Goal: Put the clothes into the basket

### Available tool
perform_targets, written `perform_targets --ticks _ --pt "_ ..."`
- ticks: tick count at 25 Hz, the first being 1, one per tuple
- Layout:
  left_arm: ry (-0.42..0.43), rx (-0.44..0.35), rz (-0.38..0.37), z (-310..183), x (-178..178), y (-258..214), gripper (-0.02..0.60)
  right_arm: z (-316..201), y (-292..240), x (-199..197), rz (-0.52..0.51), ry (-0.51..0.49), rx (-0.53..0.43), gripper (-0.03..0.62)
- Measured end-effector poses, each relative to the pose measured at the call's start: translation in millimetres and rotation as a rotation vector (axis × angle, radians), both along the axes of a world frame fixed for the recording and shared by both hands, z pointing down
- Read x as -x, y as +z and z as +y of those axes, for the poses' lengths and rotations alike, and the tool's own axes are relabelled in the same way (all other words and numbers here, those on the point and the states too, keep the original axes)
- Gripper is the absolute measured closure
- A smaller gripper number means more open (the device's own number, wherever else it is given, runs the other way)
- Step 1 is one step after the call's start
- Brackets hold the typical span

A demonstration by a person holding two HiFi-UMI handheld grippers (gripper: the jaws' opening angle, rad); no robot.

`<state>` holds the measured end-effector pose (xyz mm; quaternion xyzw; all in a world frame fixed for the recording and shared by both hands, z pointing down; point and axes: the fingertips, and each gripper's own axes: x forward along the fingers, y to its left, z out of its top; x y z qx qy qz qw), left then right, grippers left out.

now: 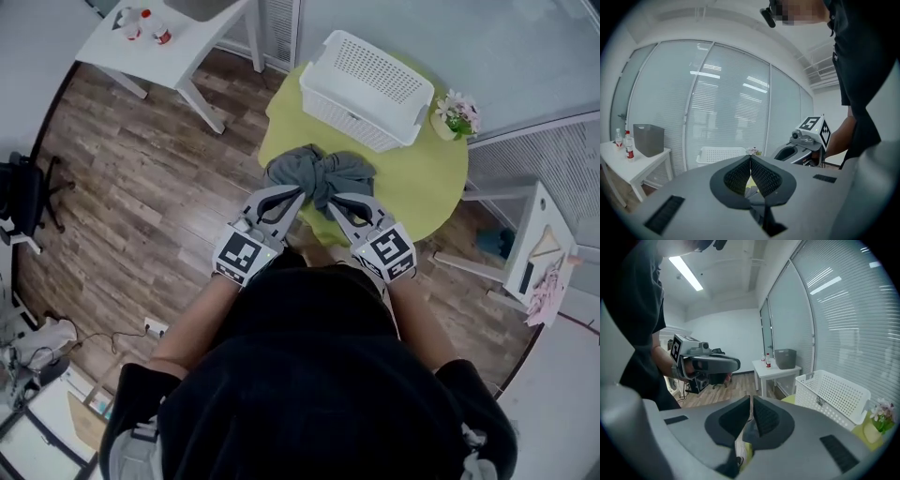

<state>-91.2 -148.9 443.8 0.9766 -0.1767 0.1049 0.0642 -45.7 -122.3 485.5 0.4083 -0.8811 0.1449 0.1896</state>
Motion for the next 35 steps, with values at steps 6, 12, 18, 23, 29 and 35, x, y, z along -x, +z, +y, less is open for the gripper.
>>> perform_targets --ticks 6,12,18,23,29,35 --pt "0.075 0.025 -0.005 -24 -1 22 0.571 -20 32 7 0.100 0.006 0.083 0.566" --pt "0.082 0.054 -0.051 -38 -9 59 0.571 -28 78 -1 0.215 -0.091 0.216 0.560" --pt "0.065 0.068 -0.098 -48 -17 90 0.571 -34 121 -8 0.298 -0.220 0.336 0.493" --pt "0.016 0.108 -0.112 -62 -22 111 0.571 -49 152 -17 0.379 -0.313 0.396 0.449" --pt "-0.034 0.123 -0.134 -74 -29 134 0.572 -57 187 -21 0.476 -0.426 0.463 0.369" --pt "-0.049 0.103 -0.128 -80 -36 150 0.572 -64 220 -24 0.570 -0.528 0.513 0.243"
